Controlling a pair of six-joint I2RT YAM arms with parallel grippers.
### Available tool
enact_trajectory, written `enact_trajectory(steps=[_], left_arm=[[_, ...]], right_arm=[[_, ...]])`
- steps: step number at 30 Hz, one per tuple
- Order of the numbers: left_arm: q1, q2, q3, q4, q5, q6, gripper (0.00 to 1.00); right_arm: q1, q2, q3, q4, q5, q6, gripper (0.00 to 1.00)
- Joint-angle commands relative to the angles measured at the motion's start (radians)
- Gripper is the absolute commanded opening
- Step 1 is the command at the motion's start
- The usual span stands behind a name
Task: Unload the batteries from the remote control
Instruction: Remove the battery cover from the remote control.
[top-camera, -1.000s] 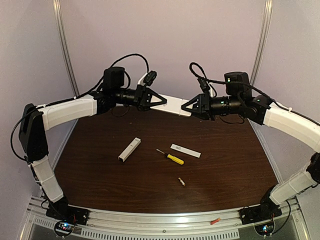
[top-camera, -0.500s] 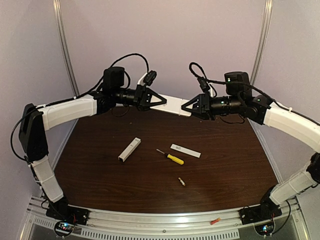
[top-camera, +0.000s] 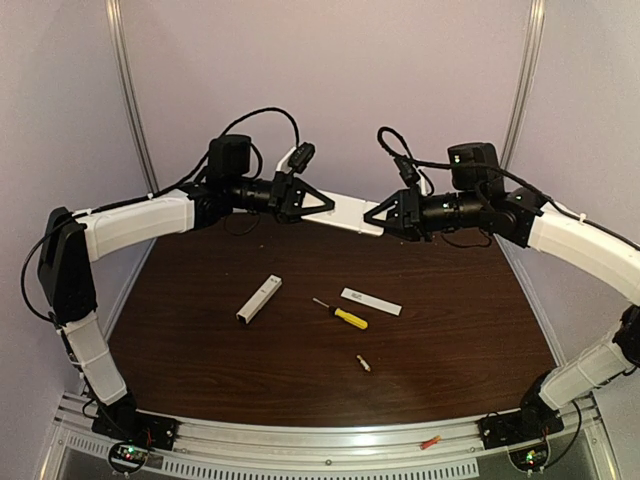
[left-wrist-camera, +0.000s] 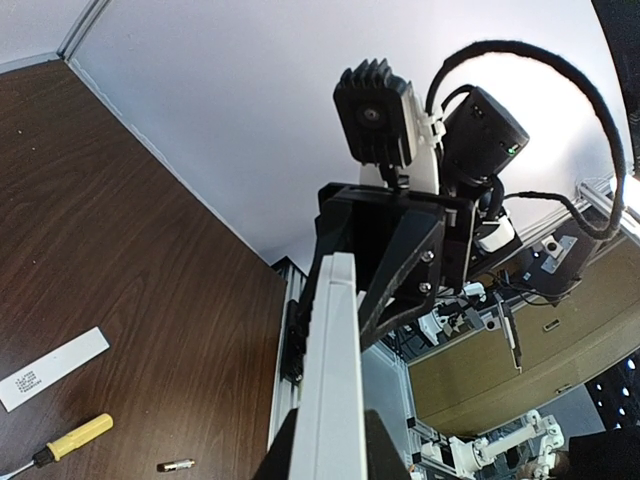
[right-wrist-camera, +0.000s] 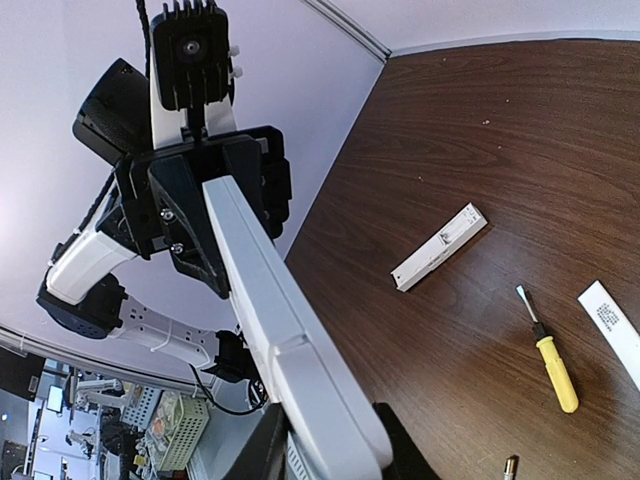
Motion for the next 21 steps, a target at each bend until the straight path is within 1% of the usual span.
enact_trajectory(steps=[1, 4, 9, 16, 17, 19, 21], left_arm=[[0.004, -0.021, 0.009, 0.008, -0.04, 0.018, 0.0], [0.004, -0.021, 0.008, 0.001, -0.045, 0.024, 0.0], [0.004, -0.018, 0.009, -0.002, -0.046, 0.026, 0.0], [0.004, -0.011, 0.016, -0.012, -0.049, 0.034, 0.0], [0.004, -0.011, 0.016, -0.015, -0.051, 0.035, 0.0], [0.004, -0.011, 0.02, -0.019, -0.052, 0.039, 0.0], [0.004, -0.009, 0.021, -0.021, -0.054, 0.041, 0.0]], right_arm=[[-0.007, 0.007, 0.013, -0.104, 0.076, -0.021, 0.2], [-0.007, 0.007, 0.011, -0.104, 0.075, -0.022, 0.19], [-0.007, 0.015, 0.017, -0.1, 0.071, -0.023, 0.24], [-0.007, 0.03, 0.035, -0.107, 0.066, -0.029, 0.26], [-0.007, 0.032, 0.038, -0.113, 0.066, -0.033, 0.28], [-0.007, 0.035, 0.049, -0.132, 0.071, -0.045, 0.37], [-0.007, 0.036, 0.057, -0.155, 0.079, -0.057, 0.41]])
